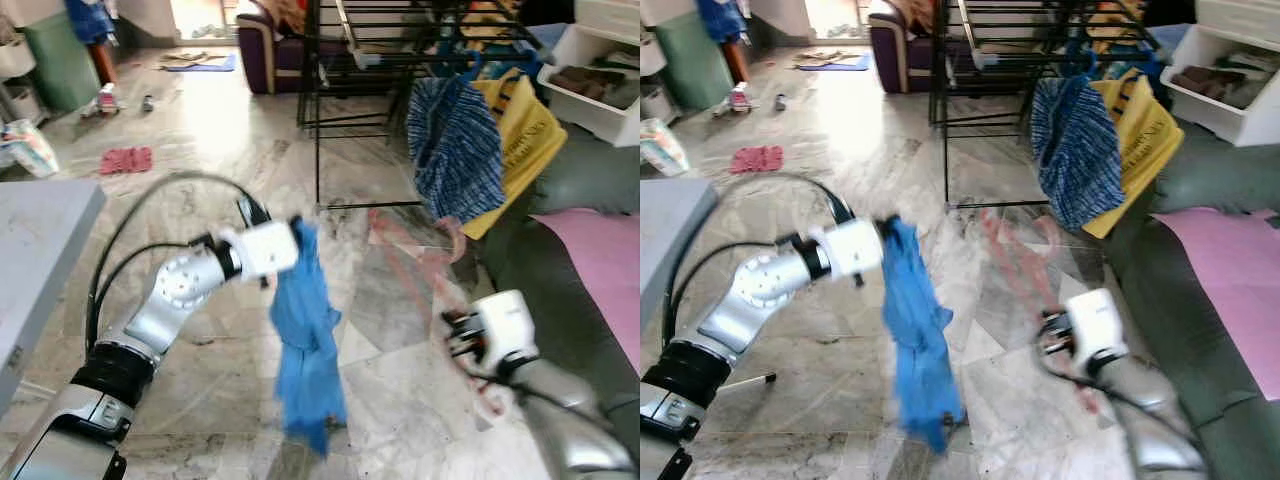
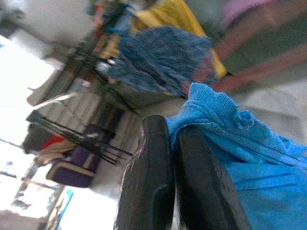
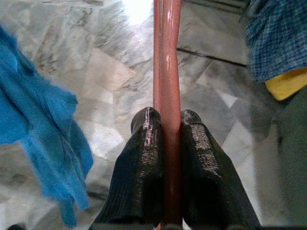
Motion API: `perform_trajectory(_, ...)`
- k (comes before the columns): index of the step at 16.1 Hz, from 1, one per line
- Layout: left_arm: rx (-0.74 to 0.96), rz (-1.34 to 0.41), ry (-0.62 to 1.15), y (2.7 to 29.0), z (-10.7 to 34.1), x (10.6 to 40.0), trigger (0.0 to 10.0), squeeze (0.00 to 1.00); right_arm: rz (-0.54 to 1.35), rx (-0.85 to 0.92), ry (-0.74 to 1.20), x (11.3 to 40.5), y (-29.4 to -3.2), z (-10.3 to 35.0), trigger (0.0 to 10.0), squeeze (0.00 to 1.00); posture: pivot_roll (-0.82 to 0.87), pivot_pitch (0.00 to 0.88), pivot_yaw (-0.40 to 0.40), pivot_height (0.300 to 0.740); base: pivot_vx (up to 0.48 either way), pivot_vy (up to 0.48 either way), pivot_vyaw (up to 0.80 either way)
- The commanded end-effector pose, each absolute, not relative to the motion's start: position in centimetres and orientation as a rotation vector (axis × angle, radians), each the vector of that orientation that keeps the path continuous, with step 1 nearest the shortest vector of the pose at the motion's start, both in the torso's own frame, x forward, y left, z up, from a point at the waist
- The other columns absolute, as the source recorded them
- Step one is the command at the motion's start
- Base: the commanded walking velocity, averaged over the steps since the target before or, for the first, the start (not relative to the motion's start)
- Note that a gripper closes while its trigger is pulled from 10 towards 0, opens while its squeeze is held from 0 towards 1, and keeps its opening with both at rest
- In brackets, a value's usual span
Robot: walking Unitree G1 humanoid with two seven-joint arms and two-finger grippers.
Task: Hang hanger
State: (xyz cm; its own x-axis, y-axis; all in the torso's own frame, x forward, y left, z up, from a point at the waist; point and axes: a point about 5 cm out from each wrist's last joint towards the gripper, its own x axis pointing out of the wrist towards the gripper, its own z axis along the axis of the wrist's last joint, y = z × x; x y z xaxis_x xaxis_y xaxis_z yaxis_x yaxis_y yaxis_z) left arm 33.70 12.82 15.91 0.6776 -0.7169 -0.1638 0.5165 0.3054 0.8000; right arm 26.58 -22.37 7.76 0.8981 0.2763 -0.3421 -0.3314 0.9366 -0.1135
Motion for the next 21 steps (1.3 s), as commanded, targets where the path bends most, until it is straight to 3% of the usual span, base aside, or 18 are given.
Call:
perform_trajectory(1, 1.012, -0.849, -0.273, 12.9, 16.6, 34.0, 10.0, 0.00, 0.349, -0.174, 0.274, 27.2, -22.7, 9.4, 10.0, 0.00, 0.06, 0.042, -0.036, 0.740, 0.000, 0.000, 0.00)
perform_trajectory(6, 1.132, -0.819, -0.252, 14.4, 15.9, 35.7, 10.0, 0.00, 0.651, -0.186, 0.300, 26.5, -24.5, 12.8, 10.0, 0.00, 0.05, 0.043, -0.034, 0.740, 0.000, 0.000, 0.00)
perform_trajectory(9, 1.223, -0.746, -0.175, 15.3, 15.2, 36.5, 10.0, 0.00, 0.724, -0.272, 0.353, 26.3, -25.6, 13.7, 10.0, 0.00, 0.05, 0.040, -0.032, 0.740, 0.000, 0.000, 0.00)
perform_trajectory(12, 1.261, -0.702, -0.128, 15.9, 14.8, 37.0, 10.0, 0.00, 0.874, -0.247, 0.427, 24.9, -25.1, 14.1, 10.0, 0.00, 0.04, 0.039, -0.026, 0.740, 0.000, 0.000, 0.00)
perform_trajectory(16, 1.245, -0.739, -0.164, 14.7, 14.8, 37.1, 10.0, 0.00, 1.053, -0.226, 0.502, 23.3, -23.3, 13.3, 10.0, 0.00, 0.04, 0.033, -0.020, 0.740, 0.000, 0.000, 0.00)
perform_trajectory(21, 1.234, -0.765, -0.166, 14.4, 14.5, 37.0, 10.0, 0.00, 0.990, -0.301, 0.467, 24.7, -22.5, 12.0, 10.0, 0.00, 0.05, 0.034, -0.022, 0.740, 0.000, 0.000, 0.00)
